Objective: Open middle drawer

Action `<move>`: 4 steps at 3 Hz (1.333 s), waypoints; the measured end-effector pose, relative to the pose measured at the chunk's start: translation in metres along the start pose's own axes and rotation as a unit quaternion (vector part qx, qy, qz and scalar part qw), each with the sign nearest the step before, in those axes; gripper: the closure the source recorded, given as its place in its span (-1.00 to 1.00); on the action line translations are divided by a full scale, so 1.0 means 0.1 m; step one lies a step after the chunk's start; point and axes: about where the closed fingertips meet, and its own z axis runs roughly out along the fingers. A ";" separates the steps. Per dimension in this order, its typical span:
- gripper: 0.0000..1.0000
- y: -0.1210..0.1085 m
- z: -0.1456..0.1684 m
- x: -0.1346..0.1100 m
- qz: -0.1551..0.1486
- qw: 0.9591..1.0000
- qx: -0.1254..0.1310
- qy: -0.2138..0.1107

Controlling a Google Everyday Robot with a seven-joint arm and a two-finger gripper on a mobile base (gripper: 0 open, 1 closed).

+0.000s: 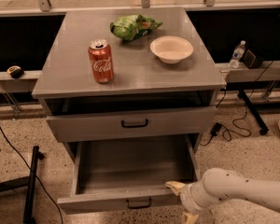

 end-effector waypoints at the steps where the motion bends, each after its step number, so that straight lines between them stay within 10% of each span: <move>1: -0.45 0.24 -0.09 -0.24 -0.005 1.000 -0.011 -0.008; 3: -0.26 0.19 -0.55 -0.42 -0.030 0.999 0.000 0.022; 4: -0.22 -0.19 -0.67 -0.38 -0.042 0.998 0.012 0.047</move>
Offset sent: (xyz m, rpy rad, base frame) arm -0.0548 0.0023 0.0639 -0.0279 -0.0109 0.0380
